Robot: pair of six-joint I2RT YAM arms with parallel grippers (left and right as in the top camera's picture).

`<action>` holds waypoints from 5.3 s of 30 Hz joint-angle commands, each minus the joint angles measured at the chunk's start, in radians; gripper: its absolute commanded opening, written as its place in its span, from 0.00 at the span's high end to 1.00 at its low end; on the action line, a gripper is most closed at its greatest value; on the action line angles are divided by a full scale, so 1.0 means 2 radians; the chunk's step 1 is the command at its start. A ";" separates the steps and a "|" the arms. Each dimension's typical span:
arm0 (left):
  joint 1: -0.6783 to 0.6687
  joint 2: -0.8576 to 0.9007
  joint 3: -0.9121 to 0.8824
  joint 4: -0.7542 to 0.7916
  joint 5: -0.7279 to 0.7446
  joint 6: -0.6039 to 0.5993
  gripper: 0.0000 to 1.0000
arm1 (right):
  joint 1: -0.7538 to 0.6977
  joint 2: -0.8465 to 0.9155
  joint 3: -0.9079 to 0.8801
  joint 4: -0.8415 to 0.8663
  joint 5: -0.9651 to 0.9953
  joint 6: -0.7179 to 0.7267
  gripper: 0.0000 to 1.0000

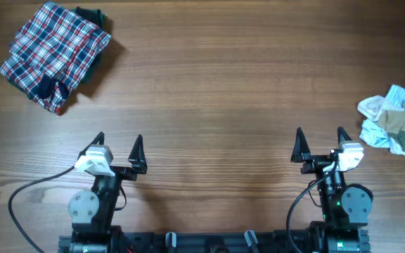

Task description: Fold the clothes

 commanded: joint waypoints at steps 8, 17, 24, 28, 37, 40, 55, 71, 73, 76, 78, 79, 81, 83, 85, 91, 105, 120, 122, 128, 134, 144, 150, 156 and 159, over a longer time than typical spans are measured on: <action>0.004 -0.003 -0.001 -0.004 -0.005 0.009 0.00 | -0.003 -0.002 -0.001 0.003 -0.007 0.005 0.00; 0.004 -0.003 -0.001 -0.004 -0.005 0.009 0.00 | -0.003 -0.002 -0.001 0.003 -0.007 0.006 0.00; 0.004 -0.003 -0.001 -0.004 -0.005 0.009 0.00 | -0.003 -0.002 -0.001 0.003 -0.007 0.005 0.00; 0.004 -0.003 -0.001 -0.004 -0.005 0.009 0.00 | -0.003 -0.002 -0.001 0.003 -0.007 0.005 0.00; 0.004 -0.003 -0.001 -0.004 -0.005 0.009 0.00 | -0.003 -0.002 -0.001 0.003 -0.007 0.005 0.00; 0.004 -0.003 -0.001 -0.004 -0.005 0.009 0.00 | -0.003 -0.002 -0.001 0.003 -0.007 0.006 0.00; 0.004 -0.003 -0.001 -0.004 -0.005 0.009 0.00 | -0.003 -0.002 0.000 0.012 -0.011 0.203 0.00; 0.004 -0.003 -0.001 -0.004 -0.005 0.010 0.00 | -0.003 0.019 0.125 -0.047 0.010 0.114 0.00; 0.004 -0.003 -0.001 -0.004 -0.005 0.009 0.00 | -0.003 0.049 0.158 -0.089 0.043 0.094 0.00; 0.004 -0.003 -0.001 -0.004 -0.005 0.009 0.00 | -0.003 0.113 0.200 -0.128 0.101 0.088 0.00; 0.004 -0.003 -0.001 -0.004 -0.005 0.009 0.00 | -0.003 0.162 0.228 -0.140 0.119 0.084 0.00; 0.004 -0.003 -0.001 -0.004 -0.005 0.009 0.00 | -0.003 0.187 0.244 -0.150 0.123 0.084 0.00; 0.004 -0.003 -0.001 -0.004 -0.005 0.009 0.00 | -0.003 0.238 0.279 -0.170 0.124 0.084 0.00; 0.004 -0.003 -0.001 -0.004 -0.005 0.009 0.00 | -0.010 0.299 0.319 -0.189 0.124 0.081 0.00; 0.004 -0.003 -0.001 -0.004 -0.005 0.009 0.00 | -0.030 0.376 0.371 -0.221 0.124 0.080 0.00; 0.004 -0.003 -0.001 -0.004 -0.005 0.009 0.00 | -0.130 0.547 0.499 -0.312 0.083 0.079 0.00; 0.004 -0.003 -0.001 -0.004 -0.005 0.009 0.00 | -0.300 0.736 0.517 -0.235 -0.026 0.141 0.00; 0.004 -0.003 -0.001 -0.004 -0.005 0.010 0.00 | -0.306 0.849 0.517 -0.195 0.072 0.131 0.19; 0.004 -0.003 -0.001 -0.004 -0.005 0.009 0.00 | -0.306 0.852 0.517 -0.187 0.071 0.132 0.21; 0.004 -0.003 -0.001 -0.004 -0.005 0.009 0.00 | -0.306 0.862 0.517 -0.163 0.045 0.132 0.30; 0.004 -0.003 -0.001 -0.004 -0.005 0.009 0.00 | -0.305 0.874 0.517 -0.148 0.034 0.133 0.31; 0.004 -0.003 -0.001 -0.004 -0.005 0.009 0.00 | -0.304 0.891 0.517 -0.131 0.036 0.159 0.37; 0.004 -0.003 -0.001 -0.004 -0.005 0.009 0.00 | -0.304 0.906 0.517 -0.133 0.045 0.159 0.41; 0.004 -0.003 -0.001 -0.004 -0.005 0.009 0.00 | -0.304 0.911 0.517 -0.137 0.061 0.159 0.54; 0.004 -0.003 -0.001 -0.004 -0.005 0.009 0.00 | -0.304 0.911 0.517 -0.137 0.060 0.159 0.71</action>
